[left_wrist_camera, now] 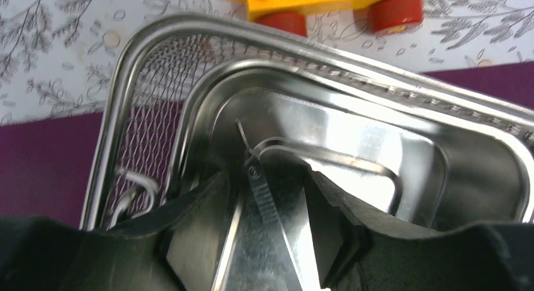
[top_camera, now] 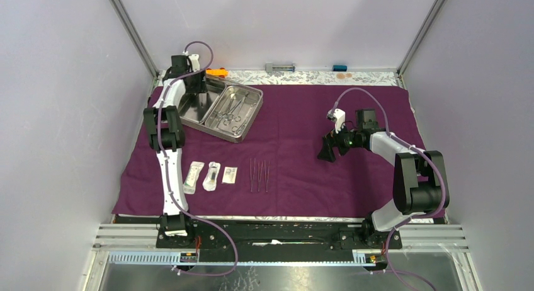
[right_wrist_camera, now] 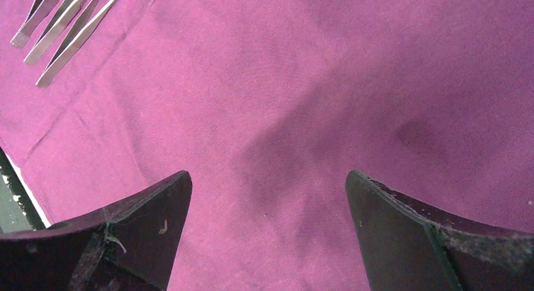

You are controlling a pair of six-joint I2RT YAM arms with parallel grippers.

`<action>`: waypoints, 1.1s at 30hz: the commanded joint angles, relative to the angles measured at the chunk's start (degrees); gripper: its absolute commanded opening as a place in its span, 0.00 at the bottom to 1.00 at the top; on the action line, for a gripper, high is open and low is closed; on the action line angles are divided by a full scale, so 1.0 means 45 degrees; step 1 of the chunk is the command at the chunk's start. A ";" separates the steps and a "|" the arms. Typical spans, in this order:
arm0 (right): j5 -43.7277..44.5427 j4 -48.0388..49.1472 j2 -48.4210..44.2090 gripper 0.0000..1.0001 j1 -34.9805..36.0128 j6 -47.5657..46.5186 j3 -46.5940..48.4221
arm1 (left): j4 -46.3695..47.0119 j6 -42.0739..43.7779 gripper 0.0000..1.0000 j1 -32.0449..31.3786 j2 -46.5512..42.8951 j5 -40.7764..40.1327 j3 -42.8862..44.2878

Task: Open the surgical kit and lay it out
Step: Pick up the medical item from the container.

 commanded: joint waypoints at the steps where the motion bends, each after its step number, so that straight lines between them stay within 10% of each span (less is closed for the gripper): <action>1: -0.0004 -0.0103 -0.0003 0.99 -0.0043 -0.0261 0.0502 | 0.0296 -0.0153 0.55 -0.0080 0.0766 -0.0559 0.1120; 33: -0.0004 -0.0109 -0.0181 0.99 -0.0041 -0.0278 0.0449 | 0.0220 -0.0521 0.16 -0.0504 0.2083 -0.1230 0.2864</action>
